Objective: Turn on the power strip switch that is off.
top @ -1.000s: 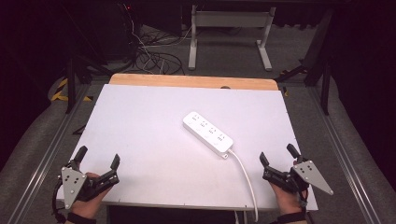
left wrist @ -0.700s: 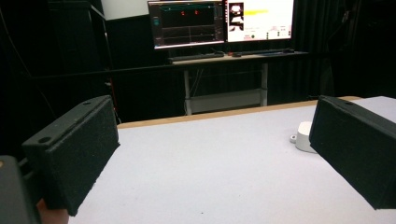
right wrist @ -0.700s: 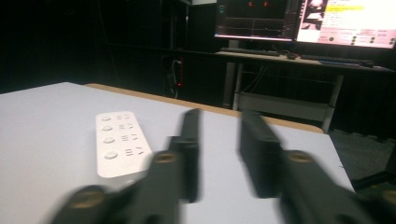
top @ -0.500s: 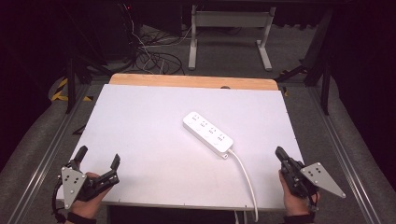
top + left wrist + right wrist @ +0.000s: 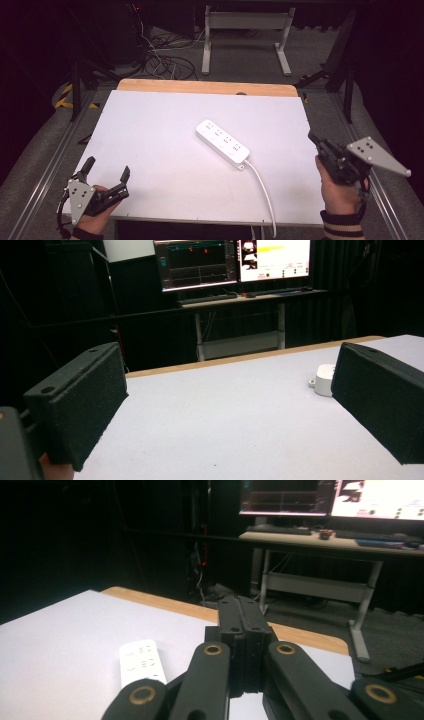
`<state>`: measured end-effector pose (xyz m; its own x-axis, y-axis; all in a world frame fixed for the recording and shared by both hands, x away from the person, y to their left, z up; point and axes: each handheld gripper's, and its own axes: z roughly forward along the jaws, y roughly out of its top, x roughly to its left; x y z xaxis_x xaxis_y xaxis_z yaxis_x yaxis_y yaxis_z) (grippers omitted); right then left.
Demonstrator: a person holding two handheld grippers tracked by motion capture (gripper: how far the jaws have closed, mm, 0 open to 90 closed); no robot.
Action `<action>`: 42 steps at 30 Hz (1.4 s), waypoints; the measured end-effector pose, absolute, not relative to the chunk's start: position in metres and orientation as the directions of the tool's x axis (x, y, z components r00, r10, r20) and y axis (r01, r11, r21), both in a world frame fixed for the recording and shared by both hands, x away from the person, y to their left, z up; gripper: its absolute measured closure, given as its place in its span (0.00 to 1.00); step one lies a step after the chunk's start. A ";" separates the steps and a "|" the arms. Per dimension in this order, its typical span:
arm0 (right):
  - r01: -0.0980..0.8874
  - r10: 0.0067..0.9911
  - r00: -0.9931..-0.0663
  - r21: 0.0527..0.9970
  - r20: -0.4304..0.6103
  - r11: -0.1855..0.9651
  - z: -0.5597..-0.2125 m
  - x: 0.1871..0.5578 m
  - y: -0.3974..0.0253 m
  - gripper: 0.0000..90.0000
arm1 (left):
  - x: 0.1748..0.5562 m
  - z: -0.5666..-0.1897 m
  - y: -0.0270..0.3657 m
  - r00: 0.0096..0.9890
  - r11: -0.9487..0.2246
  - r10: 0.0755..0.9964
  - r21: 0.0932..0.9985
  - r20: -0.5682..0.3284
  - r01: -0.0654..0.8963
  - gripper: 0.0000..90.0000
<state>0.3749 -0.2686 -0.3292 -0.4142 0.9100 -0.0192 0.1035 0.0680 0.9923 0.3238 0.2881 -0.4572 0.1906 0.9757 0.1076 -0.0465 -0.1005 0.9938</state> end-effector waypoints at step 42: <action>0.538 0.737 -0.662 0.600 -0.134 0.592 -0.401 0.492 -0.110 1.00 | 0.325 -0.458 0.287 0.213 -0.100 0.972 0.995 0.104 -0.031 0.03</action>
<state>0.4922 -0.1098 -0.4014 -0.6624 0.7372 -0.1336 0.5378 0.5920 0.6002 0.3247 0.2872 -0.4582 0.2126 0.9716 0.1040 -0.0311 -0.0996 0.9945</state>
